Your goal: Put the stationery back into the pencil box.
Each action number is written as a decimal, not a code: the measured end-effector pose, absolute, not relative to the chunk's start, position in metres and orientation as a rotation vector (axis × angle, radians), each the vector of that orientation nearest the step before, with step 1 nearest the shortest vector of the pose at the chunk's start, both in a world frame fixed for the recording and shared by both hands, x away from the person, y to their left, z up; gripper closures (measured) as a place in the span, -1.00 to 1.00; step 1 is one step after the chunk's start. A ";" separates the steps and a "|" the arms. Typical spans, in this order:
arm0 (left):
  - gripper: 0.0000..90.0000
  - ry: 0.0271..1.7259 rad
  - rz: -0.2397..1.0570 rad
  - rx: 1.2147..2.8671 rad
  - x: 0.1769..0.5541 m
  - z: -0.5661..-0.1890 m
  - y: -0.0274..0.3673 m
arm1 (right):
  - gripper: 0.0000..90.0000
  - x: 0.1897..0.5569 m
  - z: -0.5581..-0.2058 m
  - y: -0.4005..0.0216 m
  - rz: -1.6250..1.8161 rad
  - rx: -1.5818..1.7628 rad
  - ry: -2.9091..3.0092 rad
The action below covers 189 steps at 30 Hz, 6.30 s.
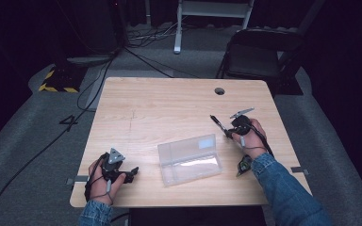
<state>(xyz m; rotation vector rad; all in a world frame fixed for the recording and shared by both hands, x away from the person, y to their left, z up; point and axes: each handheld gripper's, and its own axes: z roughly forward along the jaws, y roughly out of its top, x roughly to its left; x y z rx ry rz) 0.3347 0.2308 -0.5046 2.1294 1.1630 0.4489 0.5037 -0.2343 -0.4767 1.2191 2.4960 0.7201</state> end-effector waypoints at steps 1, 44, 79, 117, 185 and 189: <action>-0.66 1.163 0.449 2.130 0.335 -0.505 0.231 | 0.80 0.503 -0.476 -0.234 0.702 1.213 2.497; -0.66 1.163 0.450 2.130 0.335 -0.505 0.231 | 0.81 0.428 -0.394 -0.241 1.102 0.999 2.513; -0.66 1.162 0.450 2.131 0.335 -0.505 0.231 | 0.81 0.389 -0.423 -0.177 0.973 0.618 2.894; -0.66 1.162 0.449 2.130 0.335 -0.505 0.231 | 0.81 0.392 -0.447 -0.163 0.855 0.567 3.006; -0.67 1.167 0.440 2.124 0.336 -0.505 0.230 | 0.21 0.408 -0.425 -0.275 1.046 1.037 2.437; -0.67 1.167 0.440 2.125 0.336 -0.505 0.230 | 0.20 0.413 -0.432 -0.286 1.034 1.087 2.411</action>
